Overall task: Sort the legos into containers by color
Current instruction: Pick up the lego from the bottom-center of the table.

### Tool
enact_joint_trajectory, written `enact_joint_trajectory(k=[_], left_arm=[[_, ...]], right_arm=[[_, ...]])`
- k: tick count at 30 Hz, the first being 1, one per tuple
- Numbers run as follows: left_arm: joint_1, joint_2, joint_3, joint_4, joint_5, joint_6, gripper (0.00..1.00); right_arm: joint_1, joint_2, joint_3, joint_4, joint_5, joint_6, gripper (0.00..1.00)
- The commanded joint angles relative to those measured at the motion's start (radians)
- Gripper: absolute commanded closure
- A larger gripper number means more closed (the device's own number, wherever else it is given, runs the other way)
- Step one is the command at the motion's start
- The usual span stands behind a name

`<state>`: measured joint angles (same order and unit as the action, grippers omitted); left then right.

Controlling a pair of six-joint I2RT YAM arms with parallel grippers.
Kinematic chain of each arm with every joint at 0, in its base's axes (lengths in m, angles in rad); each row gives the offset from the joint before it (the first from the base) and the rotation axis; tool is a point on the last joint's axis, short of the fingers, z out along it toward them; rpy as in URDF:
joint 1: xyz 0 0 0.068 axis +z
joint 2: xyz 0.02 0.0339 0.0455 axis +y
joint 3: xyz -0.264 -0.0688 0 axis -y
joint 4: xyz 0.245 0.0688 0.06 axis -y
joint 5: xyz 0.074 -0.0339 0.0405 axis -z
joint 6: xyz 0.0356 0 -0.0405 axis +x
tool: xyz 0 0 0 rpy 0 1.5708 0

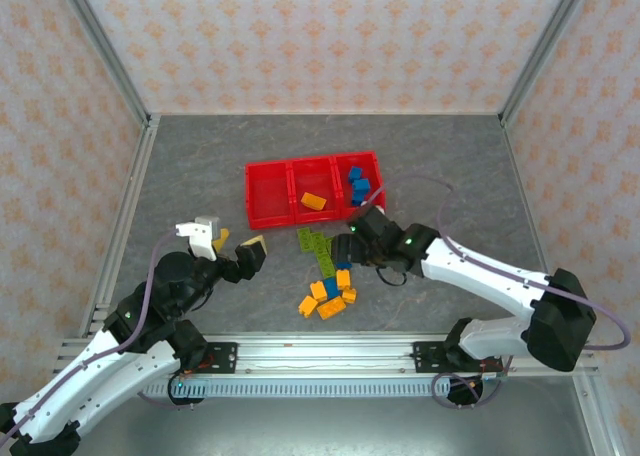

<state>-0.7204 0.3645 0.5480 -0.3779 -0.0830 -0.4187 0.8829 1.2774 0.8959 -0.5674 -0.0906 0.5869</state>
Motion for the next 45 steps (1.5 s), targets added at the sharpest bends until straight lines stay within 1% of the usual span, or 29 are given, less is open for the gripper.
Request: enact_joint_trajectory(k=[1,4,8,13,16,18,21,24,28,32,36,41,42,45], left_arm=[[-0.002,-0.005,0.004,0.02,0.015,0.0,0.01],[-0.002,-0.017,0.003,0.02,0.013,0.002,0.01],[-0.002,-0.029,-0.002,0.028,0.014,0.005,0.01],[-0.002,-0.021,-0.002,0.028,0.02,0.006,0.01],[-0.002,-0.02,-0.002,0.03,0.025,0.006,0.01],[-0.002,-0.021,-0.003,0.031,0.027,0.006,0.01],[-0.002,-0.019,-0.004,0.031,0.027,0.006,0.01],[-0.002,-0.019,-0.007,0.034,0.03,0.006,0.01],[-0.002,-0.01,-0.005,0.033,0.029,0.006,0.01],[-0.002,-0.005,-0.005,0.033,0.033,0.007,0.01],[-0.002,-0.006,-0.005,0.035,0.035,0.007,0.01],[-0.002,-0.002,-0.006,0.036,0.038,0.006,0.01],[-0.002,-0.002,-0.006,0.036,0.038,0.006,0.01],[-0.002,-0.002,-0.007,0.036,0.04,0.005,0.01]], right_arm=[[0.018,0.034,-0.037,0.02,-0.004,0.068,0.21],[0.057,0.074,-0.046,0.027,0.035,0.091,0.23],[0.099,0.124,-0.06,0.057,0.03,0.118,0.25],[0.116,0.188,-0.053,0.088,0.024,0.124,0.29],[0.128,0.236,-0.02,0.058,0.057,0.114,0.34],[0.132,0.259,-0.01,0.044,0.073,0.108,0.38],[0.132,0.284,-0.012,0.027,0.098,0.105,0.4],[0.131,0.298,-0.011,0.009,0.126,0.103,0.46],[0.125,0.29,-0.019,-0.02,0.183,0.109,0.53],[0.097,0.257,-0.043,-0.013,0.184,0.097,0.58],[0.084,0.246,-0.052,-0.006,0.189,0.08,0.58],[0.084,0.284,-0.037,0.013,0.178,0.052,0.54],[0.083,0.293,-0.033,0.014,0.177,0.046,0.55],[0.085,0.308,-0.023,0.024,0.156,0.019,0.69]])
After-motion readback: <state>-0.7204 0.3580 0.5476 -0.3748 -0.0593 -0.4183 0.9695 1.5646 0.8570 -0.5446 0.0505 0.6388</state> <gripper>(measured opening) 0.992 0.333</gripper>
